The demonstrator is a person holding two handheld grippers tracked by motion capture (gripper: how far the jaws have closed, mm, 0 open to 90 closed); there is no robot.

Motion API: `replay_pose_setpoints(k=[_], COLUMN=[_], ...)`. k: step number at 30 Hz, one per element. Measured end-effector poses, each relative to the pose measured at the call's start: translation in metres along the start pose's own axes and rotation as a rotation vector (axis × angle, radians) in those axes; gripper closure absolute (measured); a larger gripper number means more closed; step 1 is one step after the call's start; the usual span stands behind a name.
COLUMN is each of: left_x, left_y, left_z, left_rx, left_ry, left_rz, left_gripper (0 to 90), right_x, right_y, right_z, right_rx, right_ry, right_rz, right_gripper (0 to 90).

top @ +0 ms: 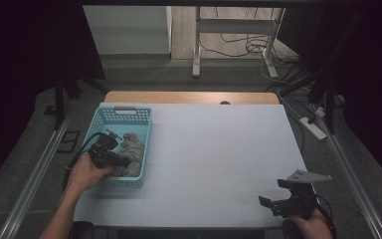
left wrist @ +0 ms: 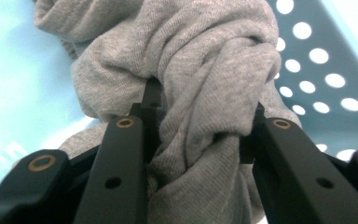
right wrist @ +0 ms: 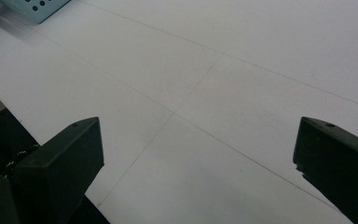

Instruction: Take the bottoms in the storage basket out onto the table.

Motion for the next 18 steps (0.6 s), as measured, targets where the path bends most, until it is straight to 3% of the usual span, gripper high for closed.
replay_pose_setpoints(k=[7,18], left_x=[0.012,0.036], left_y=[-0.002,-0.004], left_z=[-0.001,0.003], left_rx=[0.02,0.086], left_ry=[0.067,0.043], left_rz=[-0.08,-0.248], left_gripper=[65.0,65.2], right_x=[0.0,0.001], right_y=[0.0,0.0], right_z=[0.0,0.0], right_rx=[0.002,0.002], right_ry=[0.0,0.0], right_rz=[0.0,-0.002], right_gripper=[1.9,1.9])
Point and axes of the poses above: each handheld gripper's, and its own axes: x roughly backward along the jaws, y roughly out of its top, z roughly to its left, the point moved 1 cm from there along -x, roughly forward along the jaws, and after that the axes turned 8 degrees about y, right-handed, at the moved point
